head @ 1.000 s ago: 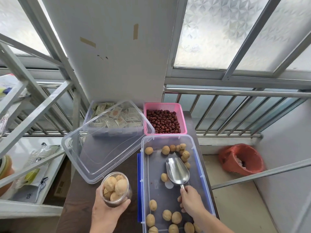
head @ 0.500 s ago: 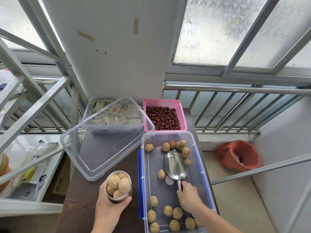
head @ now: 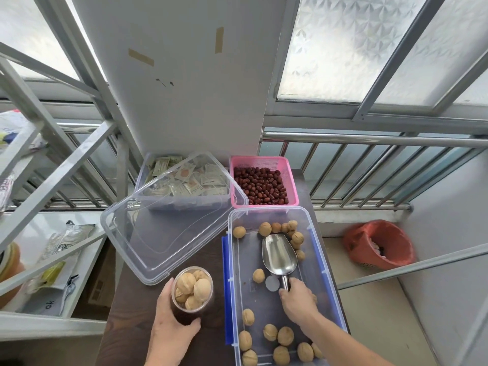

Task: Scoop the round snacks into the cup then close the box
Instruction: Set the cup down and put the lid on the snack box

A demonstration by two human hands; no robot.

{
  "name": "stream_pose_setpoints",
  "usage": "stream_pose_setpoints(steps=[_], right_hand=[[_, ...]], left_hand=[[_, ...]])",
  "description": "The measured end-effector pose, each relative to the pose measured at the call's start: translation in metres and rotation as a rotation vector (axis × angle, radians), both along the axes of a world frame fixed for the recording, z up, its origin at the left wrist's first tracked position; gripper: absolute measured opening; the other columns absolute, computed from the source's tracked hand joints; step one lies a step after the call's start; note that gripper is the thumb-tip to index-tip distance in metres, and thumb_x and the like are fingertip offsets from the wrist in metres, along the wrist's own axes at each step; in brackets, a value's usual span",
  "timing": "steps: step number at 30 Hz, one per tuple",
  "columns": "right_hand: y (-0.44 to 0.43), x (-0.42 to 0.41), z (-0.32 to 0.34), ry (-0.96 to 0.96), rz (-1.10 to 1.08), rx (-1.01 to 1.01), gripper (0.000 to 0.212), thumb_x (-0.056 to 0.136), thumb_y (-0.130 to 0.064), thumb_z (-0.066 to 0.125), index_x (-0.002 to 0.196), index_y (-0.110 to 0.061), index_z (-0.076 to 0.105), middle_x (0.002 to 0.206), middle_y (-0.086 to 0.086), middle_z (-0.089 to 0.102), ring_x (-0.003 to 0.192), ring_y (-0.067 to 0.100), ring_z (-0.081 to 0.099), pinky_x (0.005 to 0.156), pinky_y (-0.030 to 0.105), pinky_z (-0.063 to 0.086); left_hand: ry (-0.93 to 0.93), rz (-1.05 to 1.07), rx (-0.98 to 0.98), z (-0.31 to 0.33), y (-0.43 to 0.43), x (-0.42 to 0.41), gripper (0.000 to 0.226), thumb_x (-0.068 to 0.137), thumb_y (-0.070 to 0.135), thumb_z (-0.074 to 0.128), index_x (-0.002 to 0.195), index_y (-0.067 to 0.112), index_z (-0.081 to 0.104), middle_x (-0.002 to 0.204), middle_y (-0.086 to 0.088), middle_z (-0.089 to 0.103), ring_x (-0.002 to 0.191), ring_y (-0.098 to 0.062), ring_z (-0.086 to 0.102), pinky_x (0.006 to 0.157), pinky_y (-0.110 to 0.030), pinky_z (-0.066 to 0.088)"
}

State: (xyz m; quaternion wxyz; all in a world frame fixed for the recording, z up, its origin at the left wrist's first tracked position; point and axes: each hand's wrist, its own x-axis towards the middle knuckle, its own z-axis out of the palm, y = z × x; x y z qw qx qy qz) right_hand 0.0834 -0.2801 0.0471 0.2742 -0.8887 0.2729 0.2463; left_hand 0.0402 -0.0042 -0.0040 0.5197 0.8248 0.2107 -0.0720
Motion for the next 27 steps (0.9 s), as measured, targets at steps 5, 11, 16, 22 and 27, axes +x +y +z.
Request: stream_pose_setpoints(steps=[5, 11, 16, 22, 27], right_hand=[[-0.006, -0.01, 0.0, -0.059, -0.002, 0.001, 0.015, 0.092, -0.024, 0.054, 0.102, -0.013, 0.058, 0.102, 0.009, 0.068, 0.095, 0.027, 0.062, 0.085, 0.041, 0.052], [-0.014, -0.029, 0.004, -0.138, 0.049, -0.071, 0.057, 0.088, -0.025, 0.062, 0.142, -0.016, 0.045, 0.138, 0.009, 0.053, 0.126, 0.028, 0.051, 0.102, 0.039, 0.044], [-0.014, -0.039, 0.012, -0.205, -0.019, -0.062, 0.067, 0.087, -0.019, 0.067, 0.148, -0.013, 0.039, 0.144, 0.009, 0.046, 0.131, 0.026, 0.046, 0.109, 0.04, 0.04], [-0.015, -0.043, 0.017, -0.284, -0.109, -0.029, 0.06, 0.087, -0.01, 0.067, 0.143, -0.009, 0.044, 0.134, 0.01, 0.05, 0.1, 0.014, 0.044, 0.1, 0.036, 0.042], [-0.01, -0.047, 0.022, -0.314, -0.163, -0.023, 0.058, 0.09, -0.011, 0.064, 0.144, -0.013, 0.044, 0.137, 0.007, 0.049, 0.101, 0.012, 0.043, 0.101, 0.034, 0.042]], left_hand=[[0.051, 0.271, 0.107, -0.004, 0.044, 0.014, 0.089, 0.073, -0.008, 0.078, 0.148, 0.013, 0.037, 0.139, -0.011, 0.046, 0.13, -0.028, 0.05, 0.113, -0.043, 0.037], [0.115, 0.613, -0.194, 0.02, 0.083, 0.08, 0.061, 0.094, 0.015, 0.066, 0.149, 0.004, 0.041, 0.144, -0.014, 0.054, 0.13, -0.032, 0.053, 0.107, -0.041, 0.037], [0.12, 0.598, -0.514, 0.002, 0.112, 0.12, 0.057, 0.094, 0.032, 0.068, 0.143, 0.008, 0.051, 0.133, -0.01, 0.066, 0.119, -0.026, 0.064, 0.108, -0.047, 0.045], [0.176, 0.548, -0.629, -0.002, 0.119, 0.138, 0.046, 0.095, 0.034, 0.066, 0.134, 0.01, 0.061, 0.126, -0.009, 0.069, 0.116, -0.027, 0.063, 0.103, -0.043, 0.044], [0.118, 0.553, -0.699, 0.0, 0.125, 0.15, 0.042, 0.097, 0.029, 0.064, 0.132, 0.005, 0.062, 0.131, -0.015, 0.067, 0.109, -0.03, 0.066, 0.091, -0.043, 0.053]])
